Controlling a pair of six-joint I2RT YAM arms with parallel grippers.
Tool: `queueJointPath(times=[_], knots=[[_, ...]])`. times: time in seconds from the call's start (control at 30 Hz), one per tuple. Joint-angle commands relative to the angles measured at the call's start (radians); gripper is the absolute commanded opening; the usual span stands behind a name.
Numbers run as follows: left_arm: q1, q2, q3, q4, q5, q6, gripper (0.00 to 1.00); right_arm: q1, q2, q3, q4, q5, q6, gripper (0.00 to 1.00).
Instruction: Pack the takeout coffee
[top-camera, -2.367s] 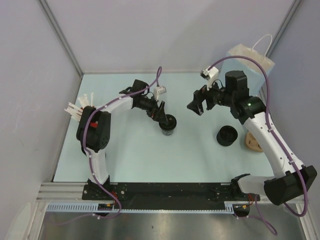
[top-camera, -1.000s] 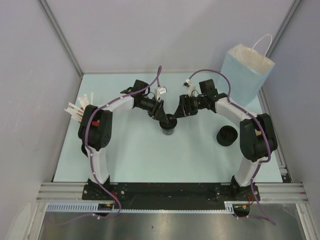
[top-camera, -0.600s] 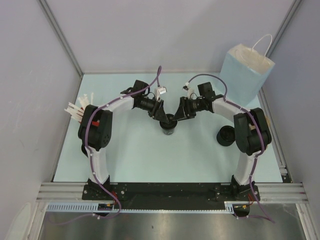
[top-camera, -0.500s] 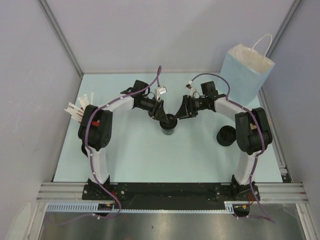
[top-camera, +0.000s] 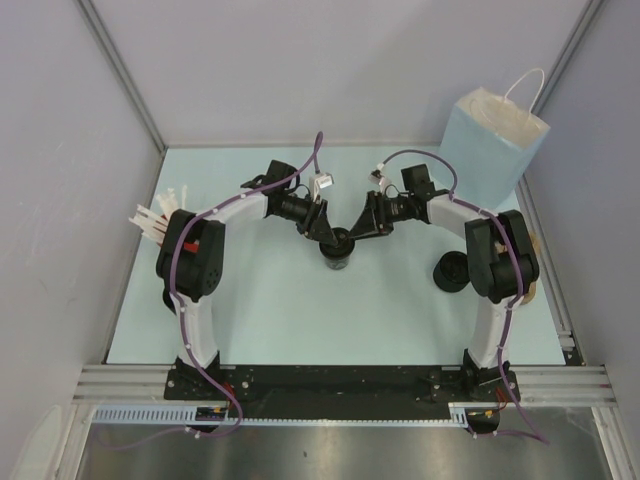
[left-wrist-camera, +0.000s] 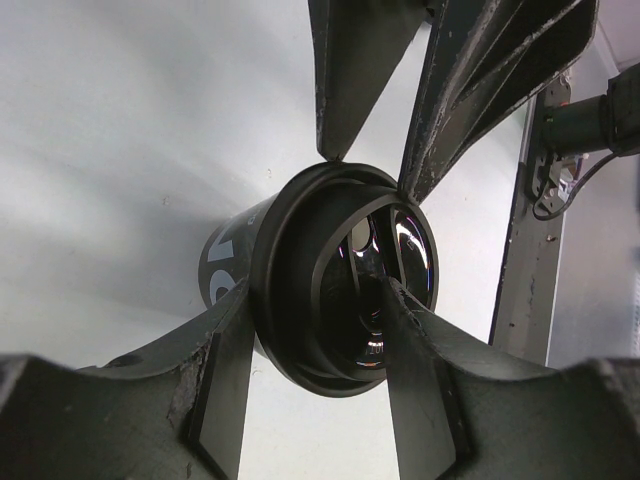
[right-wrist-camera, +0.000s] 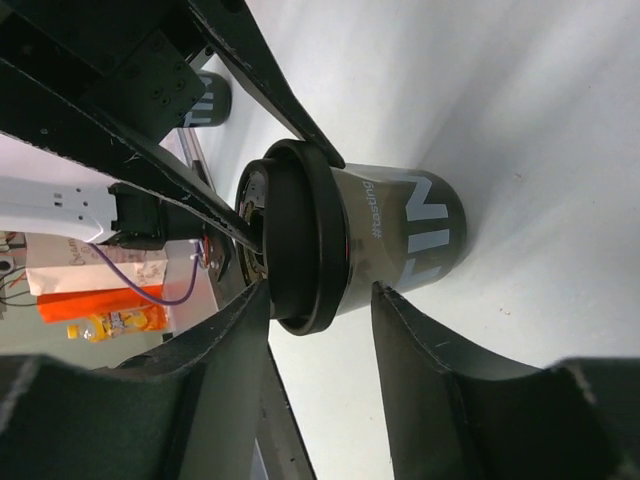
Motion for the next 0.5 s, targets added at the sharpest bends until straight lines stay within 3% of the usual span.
queueJointPath(times=[0.0,0.47], knots=[[-0.010,0.019,-0.032,0.007,-0.093,0.027,0.49,-0.004,0.027,0.033,0.031,-0.026,0.014,0.47],[-0.013,0.020,-0.033,0.005,-0.093,0.033,0.48,-0.024,0.050,0.033,0.059,-0.079,0.041,0.47]])
